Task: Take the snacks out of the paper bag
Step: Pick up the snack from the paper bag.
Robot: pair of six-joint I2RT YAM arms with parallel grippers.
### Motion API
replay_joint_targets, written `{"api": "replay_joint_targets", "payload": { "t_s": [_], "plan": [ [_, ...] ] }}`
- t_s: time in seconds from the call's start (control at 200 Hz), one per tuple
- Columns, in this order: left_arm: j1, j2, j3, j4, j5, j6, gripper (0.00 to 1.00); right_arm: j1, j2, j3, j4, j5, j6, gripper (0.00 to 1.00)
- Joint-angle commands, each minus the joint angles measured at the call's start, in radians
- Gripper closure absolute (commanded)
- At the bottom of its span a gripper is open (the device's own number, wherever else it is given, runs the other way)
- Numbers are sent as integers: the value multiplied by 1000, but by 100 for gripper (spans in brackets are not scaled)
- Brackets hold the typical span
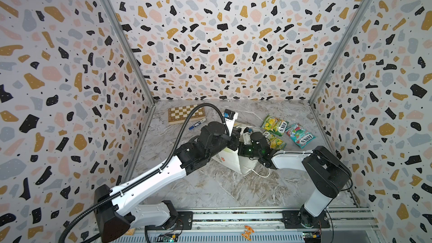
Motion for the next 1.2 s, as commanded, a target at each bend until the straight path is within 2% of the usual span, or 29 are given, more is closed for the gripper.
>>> {"api": "replay_joint_targets", "payload": {
  "t_s": [0.0, 0.085, 0.22, 0.3, 0.776, 1.196],
  "plan": [
    [-5, -15, 5, 49, 0, 22, 100, 11, 13, 32, 44, 4, 37, 51],
    [-6, -21, 1, 46, -12, 22, 100, 18, 28, 45, 44, -1, 34, 61],
    [-5, -23, -5, 39, -31, 24, 100, 23, 20, 54, 34, 2, 6, 89],
    [-6, -21, -7, 29, -48, 24, 100, 30, -4, 61, -8, 30, -32, 100],
    [-6, -17, -12, 3, -153, 18, 100, 36, -141, 42, -143, 55, -174, 100],
    [-6, -8, -10, -9, -186, 8, 100, 36, -287, 33, -303, 55, -332, 100]
  ]
}}
